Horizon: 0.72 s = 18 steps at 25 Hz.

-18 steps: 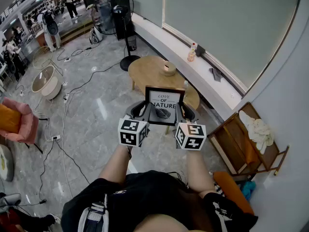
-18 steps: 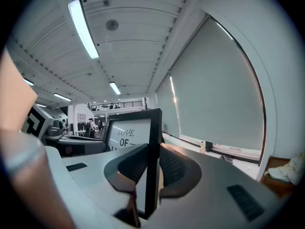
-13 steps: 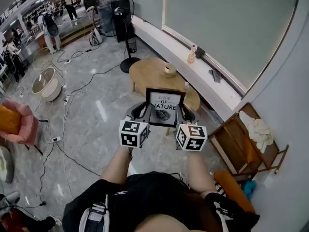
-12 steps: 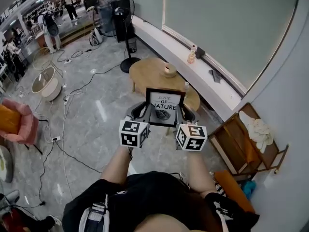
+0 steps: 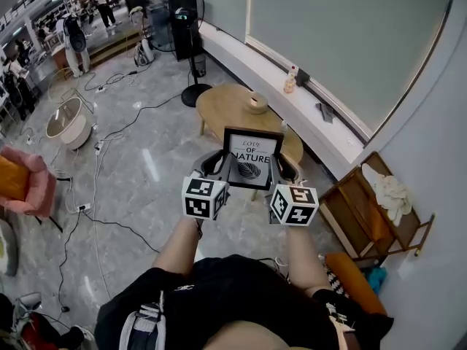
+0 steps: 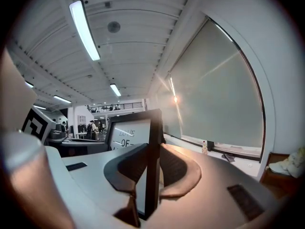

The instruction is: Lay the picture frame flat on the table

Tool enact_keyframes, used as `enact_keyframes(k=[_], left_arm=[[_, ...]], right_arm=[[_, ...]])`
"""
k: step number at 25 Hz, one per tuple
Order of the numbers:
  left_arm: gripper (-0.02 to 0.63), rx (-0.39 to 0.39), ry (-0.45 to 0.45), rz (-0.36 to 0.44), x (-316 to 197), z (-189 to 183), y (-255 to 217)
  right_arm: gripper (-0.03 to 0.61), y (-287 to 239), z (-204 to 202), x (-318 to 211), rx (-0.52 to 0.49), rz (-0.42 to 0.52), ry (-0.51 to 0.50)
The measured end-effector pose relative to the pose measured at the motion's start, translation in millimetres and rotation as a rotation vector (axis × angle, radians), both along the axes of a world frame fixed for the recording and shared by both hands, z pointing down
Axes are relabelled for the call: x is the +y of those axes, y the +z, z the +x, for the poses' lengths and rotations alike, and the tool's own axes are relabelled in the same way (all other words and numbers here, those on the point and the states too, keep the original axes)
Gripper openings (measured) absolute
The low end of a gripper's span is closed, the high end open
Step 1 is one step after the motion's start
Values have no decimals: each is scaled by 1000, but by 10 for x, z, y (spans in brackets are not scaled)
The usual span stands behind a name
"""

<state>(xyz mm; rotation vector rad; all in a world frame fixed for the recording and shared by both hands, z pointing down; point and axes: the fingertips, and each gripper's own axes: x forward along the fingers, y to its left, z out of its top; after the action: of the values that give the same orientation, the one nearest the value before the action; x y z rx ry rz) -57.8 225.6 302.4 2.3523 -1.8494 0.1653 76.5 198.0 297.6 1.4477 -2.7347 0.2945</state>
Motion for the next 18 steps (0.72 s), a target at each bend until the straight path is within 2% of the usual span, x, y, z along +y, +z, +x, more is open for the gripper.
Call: enact_keyframes(k=[4, 18], left_arm=[[81, 1, 14, 0, -20, -107, 40], [81, 1, 64, -4, -57, -990, 185]], right_arm=[[92, 46, -106, -20, 7, -10, 15], [92, 196, -984, -20, 17, -20, 49]])
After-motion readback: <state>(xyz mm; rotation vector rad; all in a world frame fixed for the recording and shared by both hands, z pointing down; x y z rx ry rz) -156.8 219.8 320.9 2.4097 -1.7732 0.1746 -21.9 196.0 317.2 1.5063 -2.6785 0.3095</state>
